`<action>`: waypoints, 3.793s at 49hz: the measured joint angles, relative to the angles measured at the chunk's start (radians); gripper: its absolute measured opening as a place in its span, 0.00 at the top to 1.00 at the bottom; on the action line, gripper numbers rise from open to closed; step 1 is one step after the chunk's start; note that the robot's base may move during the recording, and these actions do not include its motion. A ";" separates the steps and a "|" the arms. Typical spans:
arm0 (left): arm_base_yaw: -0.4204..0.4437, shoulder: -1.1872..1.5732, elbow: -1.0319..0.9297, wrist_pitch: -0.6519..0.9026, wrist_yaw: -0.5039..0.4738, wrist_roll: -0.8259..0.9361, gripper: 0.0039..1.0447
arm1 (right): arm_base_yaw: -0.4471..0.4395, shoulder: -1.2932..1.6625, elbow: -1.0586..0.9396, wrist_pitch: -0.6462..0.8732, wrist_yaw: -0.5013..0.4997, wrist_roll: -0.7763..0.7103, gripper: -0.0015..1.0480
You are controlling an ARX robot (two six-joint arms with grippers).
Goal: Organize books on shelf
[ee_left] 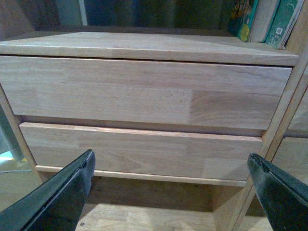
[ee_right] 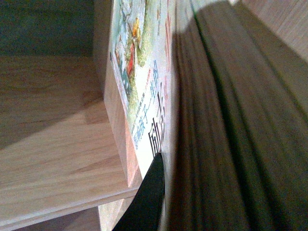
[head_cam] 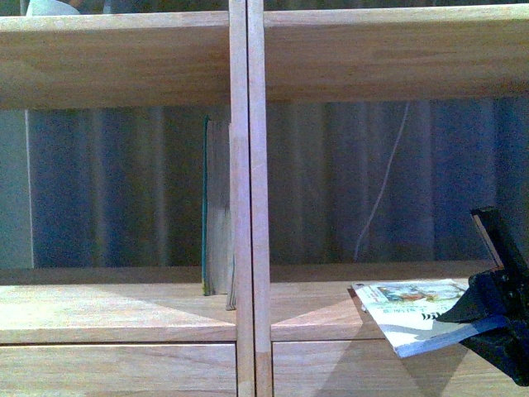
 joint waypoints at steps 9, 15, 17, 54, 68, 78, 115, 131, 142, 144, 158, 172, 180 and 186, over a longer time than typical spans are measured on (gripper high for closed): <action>0.000 0.000 0.000 0.000 0.000 0.000 0.07 | -0.003 -0.027 0.000 0.006 -0.002 -0.021 0.93; 0.000 0.000 0.000 0.000 0.000 0.000 0.07 | -0.016 -0.068 0.000 0.008 -0.024 -0.053 0.93; 0.000 0.000 0.000 0.000 0.000 0.000 0.07 | -0.025 -0.090 0.000 0.008 -0.043 -0.072 0.93; 0.000 0.000 0.000 0.000 0.000 0.000 0.07 | -0.041 -0.451 -0.037 0.101 -0.339 -0.237 0.93; 0.000 0.000 0.000 0.000 0.000 0.000 0.07 | 0.002 -0.482 -0.037 0.149 -0.341 -0.256 0.93; 0.040 0.195 0.055 0.034 -0.078 -0.124 0.07 | 0.067 -0.468 -0.038 0.173 -0.321 -0.288 0.93; -0.239 0.965 0.572 0.417 0.317 -0.615 0.07 | 0.289 -0.344 0.034 0.192 -0.228 -0.404 0.93; -0.366 0.968 0.665 0.439 0.369 -0.725 0.07 | 0.254 -0.281 0.071 0.199 -0.230 -0.415 0.93; -0.343 0.990 0.705 0.437 0.401 -0.726 0.07 | 0.259 -0.296 0.053 0.204 -0.258 -0.428 0.93; -0.332 0.996 0.711 0.437 0.410 -0.727 0.07 | 0.262 -0.305 0.039 0.206 -0.269 -0.426 0.93; -0.319 1.002 0.737 0.449 0.439 -0.756 0.07 | 0.290 -0.377 -0.011 0.213 -0.363 -0.364 0.93; -0.329 0.996 0.763 0.450 0.454 -0.760 0.07 | 0.333 -0.450 -0.019 0.133 -0.425 -0.348 0.93; -0.332 0.986 0.769 0.451 0.461 -0.763 0.07 | 0.360 -0.478 -0.029 0.107 -0.436 -0.356 0.93; -0.335 0.980 0.772 0.451 0.462 -0.764 0.07 | 0.385 -0.496 -0.043 0.079 -0.448 -0.369 0.93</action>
